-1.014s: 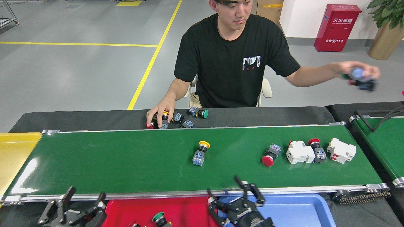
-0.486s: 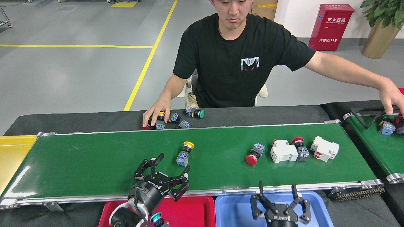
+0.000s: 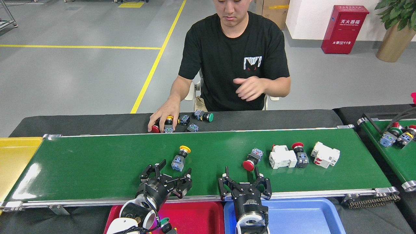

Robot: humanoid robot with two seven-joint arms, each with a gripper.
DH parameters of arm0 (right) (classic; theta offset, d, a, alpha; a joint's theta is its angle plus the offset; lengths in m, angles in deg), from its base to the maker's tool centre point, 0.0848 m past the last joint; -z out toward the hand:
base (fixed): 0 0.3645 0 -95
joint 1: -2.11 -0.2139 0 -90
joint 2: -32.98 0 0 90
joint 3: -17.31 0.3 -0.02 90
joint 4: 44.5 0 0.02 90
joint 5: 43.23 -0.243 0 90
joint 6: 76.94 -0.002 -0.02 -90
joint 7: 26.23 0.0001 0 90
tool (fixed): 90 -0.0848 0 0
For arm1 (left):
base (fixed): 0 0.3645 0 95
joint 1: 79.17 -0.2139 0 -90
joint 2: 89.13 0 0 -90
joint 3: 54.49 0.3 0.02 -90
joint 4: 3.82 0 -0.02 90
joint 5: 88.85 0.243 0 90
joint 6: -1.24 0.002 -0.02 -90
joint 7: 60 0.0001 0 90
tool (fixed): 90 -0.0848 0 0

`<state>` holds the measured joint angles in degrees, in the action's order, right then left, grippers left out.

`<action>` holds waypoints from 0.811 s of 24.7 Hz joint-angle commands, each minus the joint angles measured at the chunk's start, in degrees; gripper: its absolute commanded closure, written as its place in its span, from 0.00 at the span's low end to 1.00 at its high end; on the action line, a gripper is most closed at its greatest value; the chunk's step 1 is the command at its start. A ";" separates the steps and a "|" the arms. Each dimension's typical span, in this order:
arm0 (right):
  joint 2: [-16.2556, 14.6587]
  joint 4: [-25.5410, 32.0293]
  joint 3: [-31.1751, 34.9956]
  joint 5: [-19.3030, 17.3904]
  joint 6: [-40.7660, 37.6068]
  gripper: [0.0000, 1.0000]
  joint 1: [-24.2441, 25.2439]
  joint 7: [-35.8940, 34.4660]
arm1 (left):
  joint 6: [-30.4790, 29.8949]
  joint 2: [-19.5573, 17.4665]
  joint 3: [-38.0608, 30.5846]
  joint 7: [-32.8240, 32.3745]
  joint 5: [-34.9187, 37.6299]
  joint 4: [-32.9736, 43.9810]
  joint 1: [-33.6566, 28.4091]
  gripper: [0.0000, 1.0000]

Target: Pick switch part from conveyor to tray

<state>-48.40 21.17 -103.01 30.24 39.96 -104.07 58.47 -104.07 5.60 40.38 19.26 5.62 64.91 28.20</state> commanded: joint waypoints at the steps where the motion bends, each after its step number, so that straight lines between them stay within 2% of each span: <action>1: 0.53 -1.51 -0.09 -1.48 -0.18 0.01 -2.54 -0.06 | 0.81 -0.51 0.23 3.27 -0.07 -0.09 1.00 0.66; 2: 0.53 -3.09 -0.09 -2.53 -0.18 0.03 -3.77 -0.06 | 0.81 -0.51 -0.04 4.41 -0.25 -0.44 0.74 0.91; 3: 0.53 -3.88 -0.09 -2.89 -0.18 0.06 -4.48 -0.06 | 0.81 -0.51 -0.12 4.59 -0.34 -0.70 0.73 0.94; 4: 0.53 -4.76 -0.26 -2.80 -0.18 0.14 -5.00 -0.06 | 0.81 -0.60 -0.21 4.68 -0.51 -0.88 0.47 0.98; 6: 0.61 -5.99 -0.26 -2.89 -0.44 0.45 -5.79 0.11 | 0.72 -0.68 -0.21 5.56 -0.42 -0.18 -0.76 1.00; 7: 0.44 -6.17 -0.26 -2.80 -0.53 0.68 -6.15 0.11 | 0.46 -0.77 -0.12 6.00 -0.42 1.14 -1.64 1.00; 8: 0.35 -6.17 -0.35 -2.80 -0.71 0.80 -6.15 0.11 | -0.07 -1.04 0.14 6.09 -0.42 3.43 -2.52 1.00; 10: 0.26 -5.82 -0.35 -2.71 -1.23 0.83 -6.06 0.02 | -4.20 -2.44 0.32 6.00 -0.34 11.06 -7.52 1.00; 12: 0.09 -5.03 -0.53 -2.71 -1.94 0.88 -5.88 -0.15 | -12.19 -3.76 0.05 5.74 -0.34 21.35 -14.90 1.00; 15: -0.97 -1.16 -1.14 -2.54 -2.64 0.90 -5.09 -0.42 | -25.21 -5.34 -0.83 5.91 -0.77 31.55 -25.37 0.97; 16: -1.76 1.39 -1.84 -2.54 -3.78 0.91 -4.04 -0.42 | -28.64 -5.78 -1.88 5.91 -1.57 33.49 -28.36 0.92; 17: -2.81 4.81 -2.46 -2.54 -5.27 0.91 -2.55 -0.42 | -29.69 -5.78 -2.85 5.91 -2.09 33.40 -30.02 0.80; 20: -6.94 13.87 -3.78 -2.27 -10.02 0.92 2.12 -0.42 | -29.69 -5.08 -5.13 5.82 -2.09 33.13 -31.43 0.04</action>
<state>-54.65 32.78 -106.68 27.82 32.33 -101.78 58.60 -132.20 0.32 35.87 24.62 3.94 97.16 -3.47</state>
